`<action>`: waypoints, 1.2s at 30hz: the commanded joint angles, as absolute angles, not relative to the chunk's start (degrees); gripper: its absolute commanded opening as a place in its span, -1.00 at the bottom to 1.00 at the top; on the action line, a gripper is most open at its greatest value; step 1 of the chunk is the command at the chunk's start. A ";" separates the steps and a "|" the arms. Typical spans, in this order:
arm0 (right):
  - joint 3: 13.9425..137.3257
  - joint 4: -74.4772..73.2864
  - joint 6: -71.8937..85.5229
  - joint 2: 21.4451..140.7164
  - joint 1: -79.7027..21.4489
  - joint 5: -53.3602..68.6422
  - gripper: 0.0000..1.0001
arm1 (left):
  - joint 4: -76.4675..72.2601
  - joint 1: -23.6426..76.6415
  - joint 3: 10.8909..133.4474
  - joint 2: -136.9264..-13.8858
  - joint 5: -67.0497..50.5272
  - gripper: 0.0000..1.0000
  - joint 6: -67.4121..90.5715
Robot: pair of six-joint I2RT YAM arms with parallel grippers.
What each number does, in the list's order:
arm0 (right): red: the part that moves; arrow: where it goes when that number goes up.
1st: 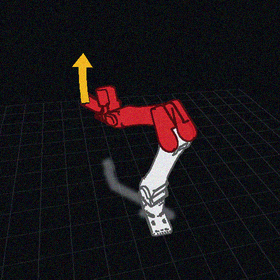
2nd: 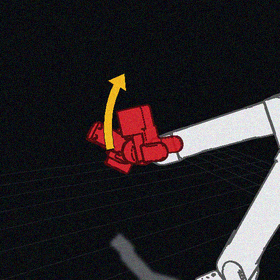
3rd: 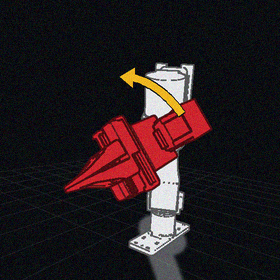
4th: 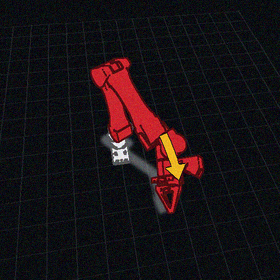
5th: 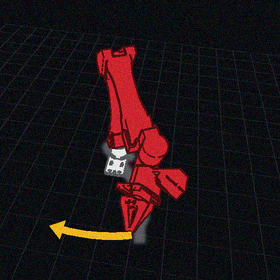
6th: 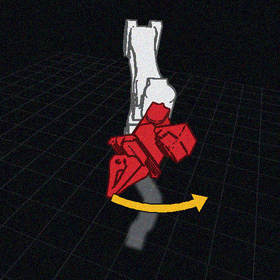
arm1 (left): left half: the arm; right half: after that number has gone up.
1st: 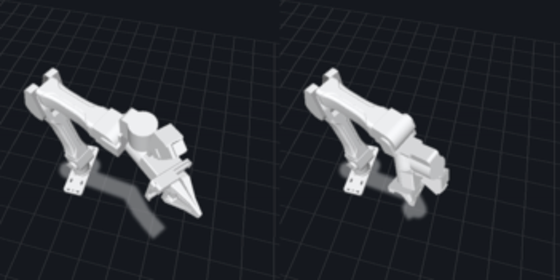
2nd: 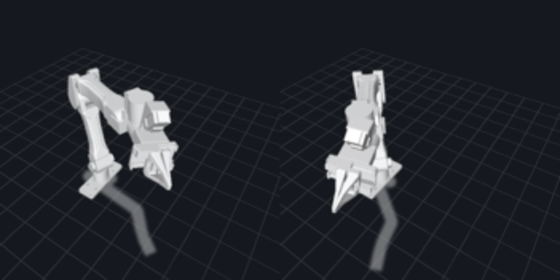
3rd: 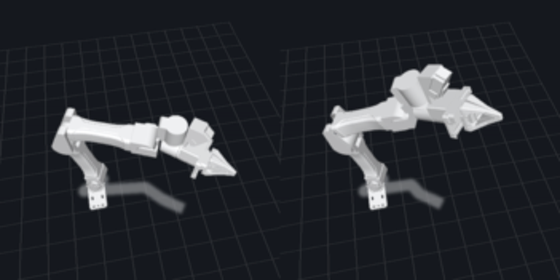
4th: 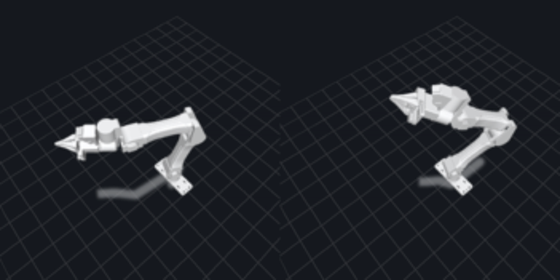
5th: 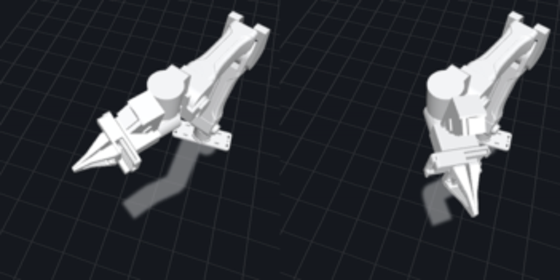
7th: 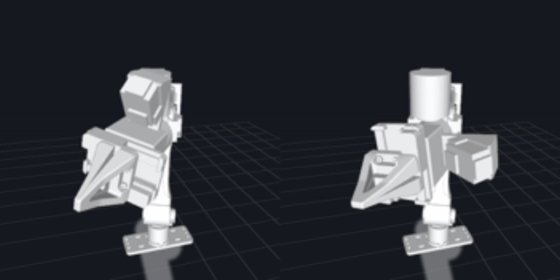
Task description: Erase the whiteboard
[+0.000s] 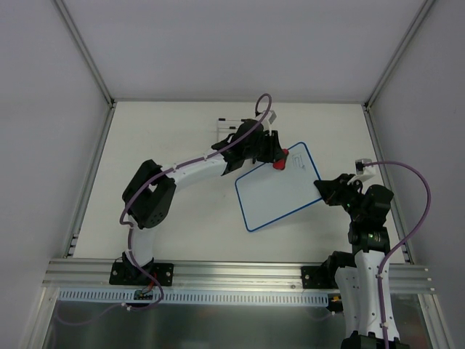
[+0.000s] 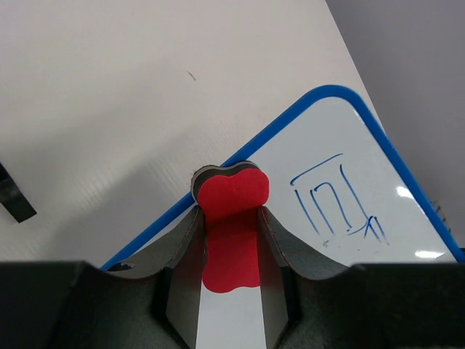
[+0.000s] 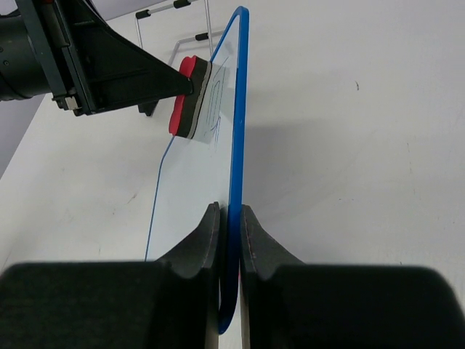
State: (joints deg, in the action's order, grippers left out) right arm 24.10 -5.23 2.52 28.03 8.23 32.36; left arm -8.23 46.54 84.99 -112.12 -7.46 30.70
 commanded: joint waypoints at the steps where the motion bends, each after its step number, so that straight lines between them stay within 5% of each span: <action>1: 26.81 -2.99 -1.67 27.42 7.38 35.16 -1.00 | -8.17 47.63 89.12 -113.99 -10.28 -1.00 31.73; 15: 27.33 -2.99 -2.02 28.12 7.29 34.89 -1.00 | -4.83 57.39 93.96 -115.05 -11.51 -1.00 26.18; 36: 27.25 -3.25 -2.37 28.12 7.29 34.89 -1.00 | -2.55 44.56 94.56 -116.10 -12.29 -1.00 29.19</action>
